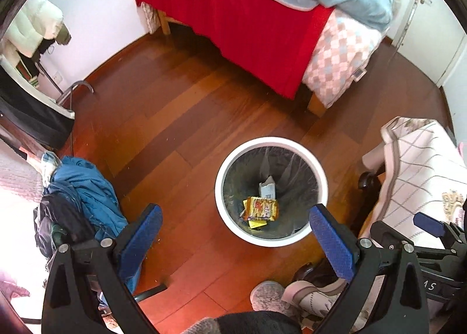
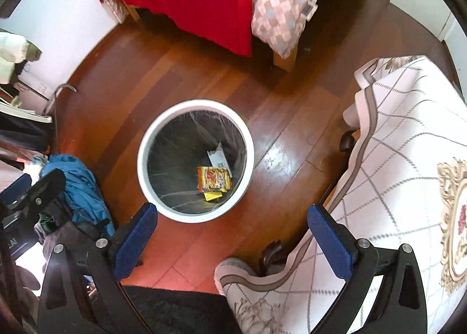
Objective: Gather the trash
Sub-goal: 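Swing both tools back toward the table, then grasp the milk carton with the left tool while the right tool grasps the red Coca-Cola can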
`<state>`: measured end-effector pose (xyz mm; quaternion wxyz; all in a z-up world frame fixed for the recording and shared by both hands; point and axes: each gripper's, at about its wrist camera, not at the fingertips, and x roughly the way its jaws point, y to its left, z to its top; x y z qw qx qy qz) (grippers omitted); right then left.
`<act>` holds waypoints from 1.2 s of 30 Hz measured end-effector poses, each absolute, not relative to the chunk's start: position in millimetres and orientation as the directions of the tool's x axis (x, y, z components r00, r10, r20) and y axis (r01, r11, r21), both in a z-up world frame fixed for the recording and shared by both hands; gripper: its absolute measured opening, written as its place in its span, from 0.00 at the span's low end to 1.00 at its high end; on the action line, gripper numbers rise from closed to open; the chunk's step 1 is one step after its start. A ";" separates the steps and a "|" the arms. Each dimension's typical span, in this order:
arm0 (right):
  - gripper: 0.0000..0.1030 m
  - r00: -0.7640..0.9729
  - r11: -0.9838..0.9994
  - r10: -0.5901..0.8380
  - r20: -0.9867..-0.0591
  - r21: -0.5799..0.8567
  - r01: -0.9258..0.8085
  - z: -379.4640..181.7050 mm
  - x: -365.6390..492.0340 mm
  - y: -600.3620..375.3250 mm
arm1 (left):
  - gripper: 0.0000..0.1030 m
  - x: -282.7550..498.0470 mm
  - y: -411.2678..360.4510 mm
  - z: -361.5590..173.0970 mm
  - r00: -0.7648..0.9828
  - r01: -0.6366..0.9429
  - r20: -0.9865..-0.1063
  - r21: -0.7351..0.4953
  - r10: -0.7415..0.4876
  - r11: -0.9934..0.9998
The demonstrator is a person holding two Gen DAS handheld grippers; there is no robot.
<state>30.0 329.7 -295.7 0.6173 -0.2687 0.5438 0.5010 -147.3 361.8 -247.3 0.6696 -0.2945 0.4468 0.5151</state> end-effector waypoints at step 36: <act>1.00 0.197 0.969 0.146 -0.969 0.100 -0.227 -261.1 443.6 -136.4 | 1.00 280.4 115.7 -259.0 0.246 -0.634 -0.940 0.027 0.235 0.773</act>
